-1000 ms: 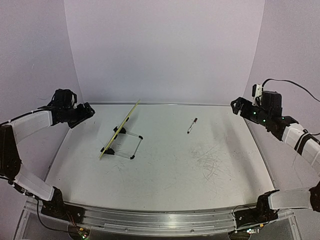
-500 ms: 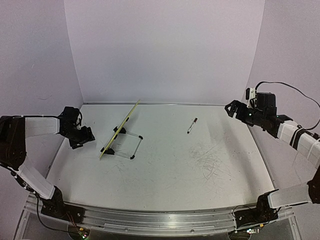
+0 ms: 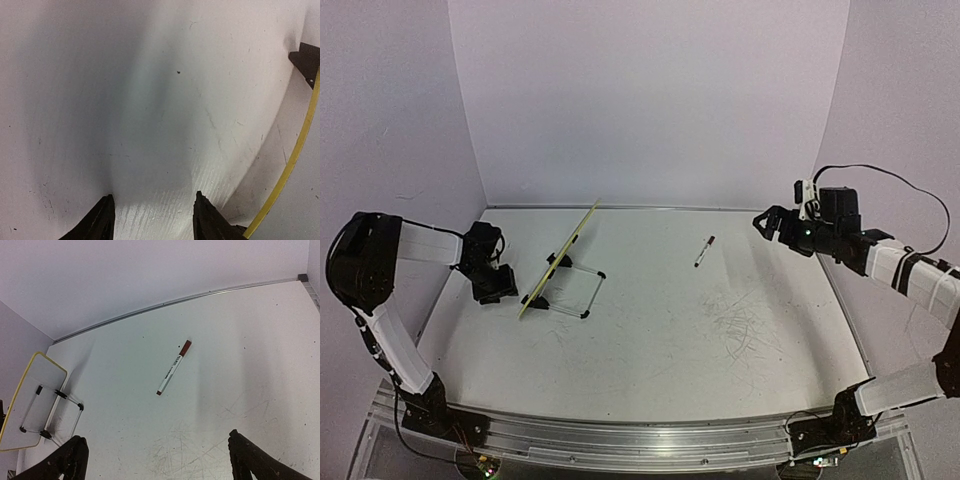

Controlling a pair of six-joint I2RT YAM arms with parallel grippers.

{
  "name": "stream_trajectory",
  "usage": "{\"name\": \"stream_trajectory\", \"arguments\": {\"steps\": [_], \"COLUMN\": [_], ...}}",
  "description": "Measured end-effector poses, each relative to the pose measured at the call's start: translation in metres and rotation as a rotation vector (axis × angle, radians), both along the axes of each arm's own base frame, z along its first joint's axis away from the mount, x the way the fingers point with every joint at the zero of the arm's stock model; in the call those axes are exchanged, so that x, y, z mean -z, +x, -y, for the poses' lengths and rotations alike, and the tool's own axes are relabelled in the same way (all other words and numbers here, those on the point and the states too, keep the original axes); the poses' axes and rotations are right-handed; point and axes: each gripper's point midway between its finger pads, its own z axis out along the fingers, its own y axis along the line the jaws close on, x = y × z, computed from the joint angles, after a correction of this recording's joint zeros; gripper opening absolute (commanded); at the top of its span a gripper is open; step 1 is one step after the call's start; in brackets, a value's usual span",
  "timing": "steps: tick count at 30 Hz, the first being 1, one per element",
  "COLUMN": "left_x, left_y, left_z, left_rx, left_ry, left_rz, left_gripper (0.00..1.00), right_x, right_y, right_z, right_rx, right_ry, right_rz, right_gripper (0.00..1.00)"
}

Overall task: Write a sentence on the whiteboard
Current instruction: Adjust the whiteboard stand at the center of the board.

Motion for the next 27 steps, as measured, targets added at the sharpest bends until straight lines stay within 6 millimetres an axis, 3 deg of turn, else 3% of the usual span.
{"name": "stream_trajectory", "arguments": {"steps": [10,18,27], "left_x": [0.003,0.0,-0.002], "left_y": [-0.007,-0.03,-0.057], "left_z": [0.012,0.047,0.103], "left_rx": [0.032,0.07,0.14], "left_ry": [0.045,-0.032,-0.113], "left_rz": [0.019,-0.006,-0.03], "left_gripper": [0.4,0.38,0.38], "right_x": [0.014,0.027,0.035], "right_y": [0.001,0.001,-0.001], "right_z": [-0.028,-0.054,-0.086], "right_rx": [-0.06,-0.109,-0.159], "right_ry": [-0.003,0.0,0.025], "right_rz": [-0.04,-0.067,-0.073], "right_gripper": [0.98,0.98,0.98]}}
